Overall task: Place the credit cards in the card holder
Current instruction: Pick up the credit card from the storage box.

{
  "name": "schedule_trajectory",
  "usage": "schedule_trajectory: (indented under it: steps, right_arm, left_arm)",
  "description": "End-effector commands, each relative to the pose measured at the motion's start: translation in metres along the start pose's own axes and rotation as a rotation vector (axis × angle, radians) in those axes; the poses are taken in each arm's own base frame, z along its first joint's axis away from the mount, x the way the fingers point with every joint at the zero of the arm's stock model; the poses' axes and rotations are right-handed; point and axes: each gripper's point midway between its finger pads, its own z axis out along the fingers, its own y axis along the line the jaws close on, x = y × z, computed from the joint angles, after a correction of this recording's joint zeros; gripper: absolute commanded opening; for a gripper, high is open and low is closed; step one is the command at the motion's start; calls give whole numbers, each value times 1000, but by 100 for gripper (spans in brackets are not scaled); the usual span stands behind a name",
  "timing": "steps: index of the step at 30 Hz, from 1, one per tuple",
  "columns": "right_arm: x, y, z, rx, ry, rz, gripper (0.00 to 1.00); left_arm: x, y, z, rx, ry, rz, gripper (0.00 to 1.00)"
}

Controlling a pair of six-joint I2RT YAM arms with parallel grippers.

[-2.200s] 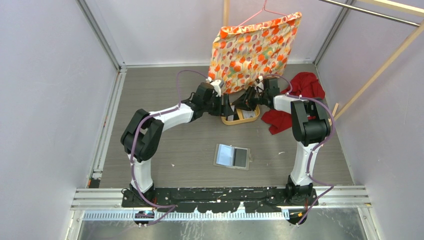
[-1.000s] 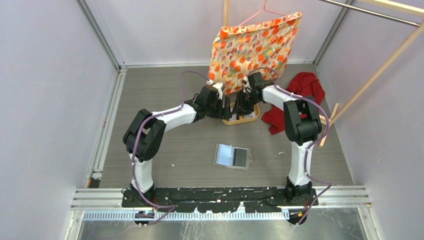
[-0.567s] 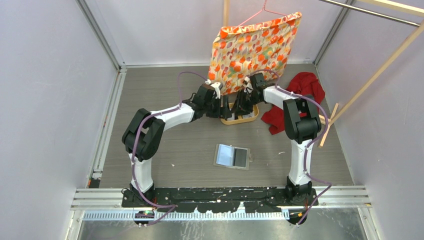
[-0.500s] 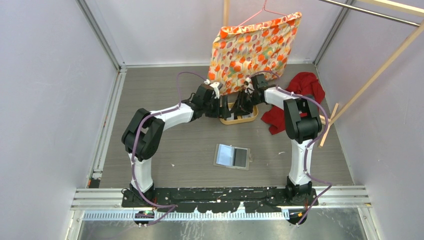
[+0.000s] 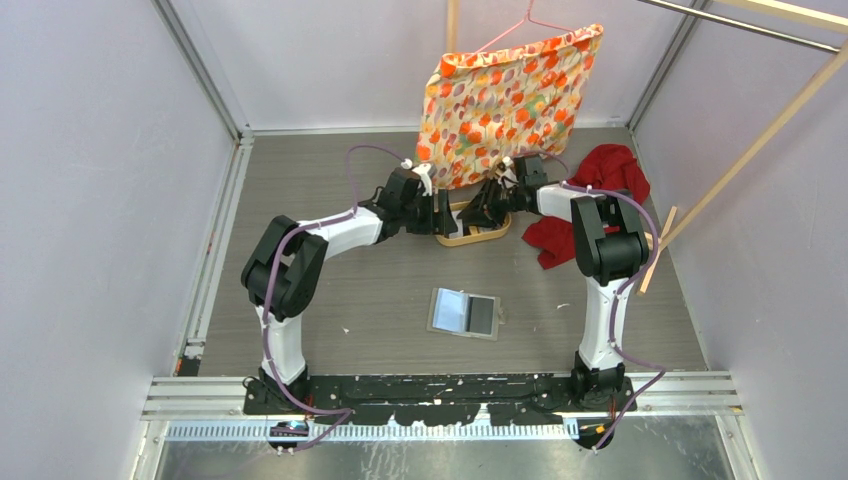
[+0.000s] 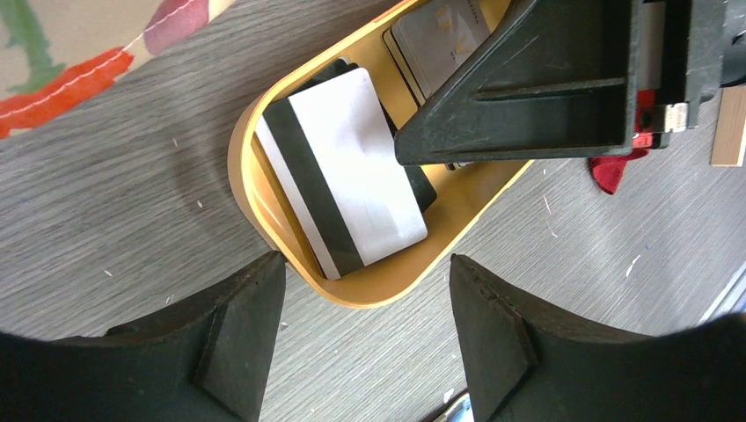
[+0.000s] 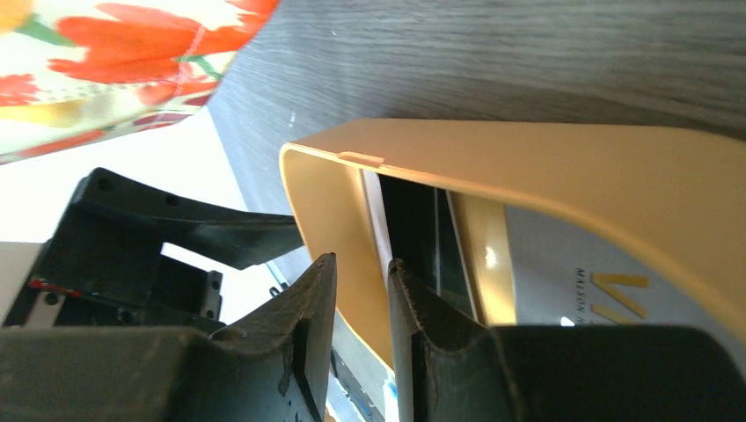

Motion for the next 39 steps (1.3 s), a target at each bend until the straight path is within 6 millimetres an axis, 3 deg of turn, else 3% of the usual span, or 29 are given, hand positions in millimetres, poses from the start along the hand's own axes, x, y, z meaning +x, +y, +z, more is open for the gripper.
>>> schedule_trajectory:
  steps: [1,11,18,26,35,39]
  right_arm:
    - [5,55,-10,-153,14,-70,32]
    - [6,52,-3,-142,22,-78,31]
    - [-4,22,-8,100,-37,-179,27]
    - [-6,13,-12,205,-51,-258,25]
    - [-3,7,-8,244,-33,-299,10]
    - [-6,20,-14,212,-56,-330,1]
  left_arm:
    - [-16,-38,-10,143,-53,16,69]
    - [-18,-39,-10,165,-63,3,69]
    - [-21,-37,-13,160,-74,-5,69]
    - [-23,-35,-15,162,-81,-15,69]
    - [-27,-32,-26,156,-103,-16,69]
    - [-32,-31,-37,153,-129,-16,69]
